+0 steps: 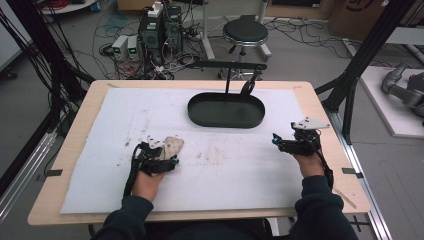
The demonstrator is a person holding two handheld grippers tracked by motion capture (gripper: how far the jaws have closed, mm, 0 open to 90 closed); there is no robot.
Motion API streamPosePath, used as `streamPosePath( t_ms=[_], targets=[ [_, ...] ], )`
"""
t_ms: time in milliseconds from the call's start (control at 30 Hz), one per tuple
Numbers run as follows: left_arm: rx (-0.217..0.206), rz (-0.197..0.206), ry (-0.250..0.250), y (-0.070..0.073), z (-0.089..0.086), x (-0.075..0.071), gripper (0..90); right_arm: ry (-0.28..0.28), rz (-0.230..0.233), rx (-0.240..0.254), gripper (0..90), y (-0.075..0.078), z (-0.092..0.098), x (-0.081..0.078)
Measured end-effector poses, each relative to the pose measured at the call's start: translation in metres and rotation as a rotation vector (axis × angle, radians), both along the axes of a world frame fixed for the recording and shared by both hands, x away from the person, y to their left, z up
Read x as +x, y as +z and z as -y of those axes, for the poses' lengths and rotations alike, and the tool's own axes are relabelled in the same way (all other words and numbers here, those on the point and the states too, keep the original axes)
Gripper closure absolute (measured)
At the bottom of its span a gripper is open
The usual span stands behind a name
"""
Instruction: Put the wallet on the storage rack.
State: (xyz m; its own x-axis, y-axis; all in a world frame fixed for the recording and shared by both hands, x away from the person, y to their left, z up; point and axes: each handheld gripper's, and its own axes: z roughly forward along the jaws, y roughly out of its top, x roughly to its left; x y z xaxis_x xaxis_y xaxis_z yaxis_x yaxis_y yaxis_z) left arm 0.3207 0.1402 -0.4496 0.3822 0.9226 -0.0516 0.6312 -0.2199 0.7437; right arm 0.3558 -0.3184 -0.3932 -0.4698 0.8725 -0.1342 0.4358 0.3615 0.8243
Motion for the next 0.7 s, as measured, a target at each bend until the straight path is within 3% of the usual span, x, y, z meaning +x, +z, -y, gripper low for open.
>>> streamPosePath(
  t_ms=[33, 200, 233, 300, 367, 500, 567, 700],
  targets=[
    [-0.004, 0.004, -0.026, 0.001, -0.003, 0.003, 35.6, -0.002, -0.003, -0.001, 20.4, 0.000, 0.000, 0.000],
    [-0.027, 0.025, -0.052, 0.003, -0.008, 0.007, 39.8, -0.003, -0.004, 0.000, 20.4, 0.000, 0.000, 0.000],
    [-0.057, 0.034, -0.055, 0.004, -0.010, 0.008, 39.9, -0.003, -0.004, 0.005, 20.3, -0.001, 0.001, 0.000],
    [-0.069, 0.039, -0.059, 0.007, -0.011, 0.009, 40.1, -0.006, -0.005, 0.005, 20.4, -0.001, 0.002, 0.001],
    [-0.105, 0.067, -0.073, 0.016, -0.014, 0.012, 40.5, -0.012, -0.007, 0.009, 20.4, -0.001, 0.002, 0.001],
    [-0.126, 0.102, -0.097, 0.028, -0.015, 0.018, 40.8, -0.011, -0.008, 0.008, 20.4, -0.002, 0.003, 0.002],
    [-0.158, 0.138, -0.135, 0.042, -0.013, 0.028, 40.8, -0.009, -0.008, 0.006, 20.4, -0.002, 0.003, 0.002],
    [-0.158, 0.159, -0.183, 0.055, -0.008, 0.040, 41.0, -0.014, -0.011, 0.012, 20.4, -0.001, 0.003, 0.002]
  ],
)
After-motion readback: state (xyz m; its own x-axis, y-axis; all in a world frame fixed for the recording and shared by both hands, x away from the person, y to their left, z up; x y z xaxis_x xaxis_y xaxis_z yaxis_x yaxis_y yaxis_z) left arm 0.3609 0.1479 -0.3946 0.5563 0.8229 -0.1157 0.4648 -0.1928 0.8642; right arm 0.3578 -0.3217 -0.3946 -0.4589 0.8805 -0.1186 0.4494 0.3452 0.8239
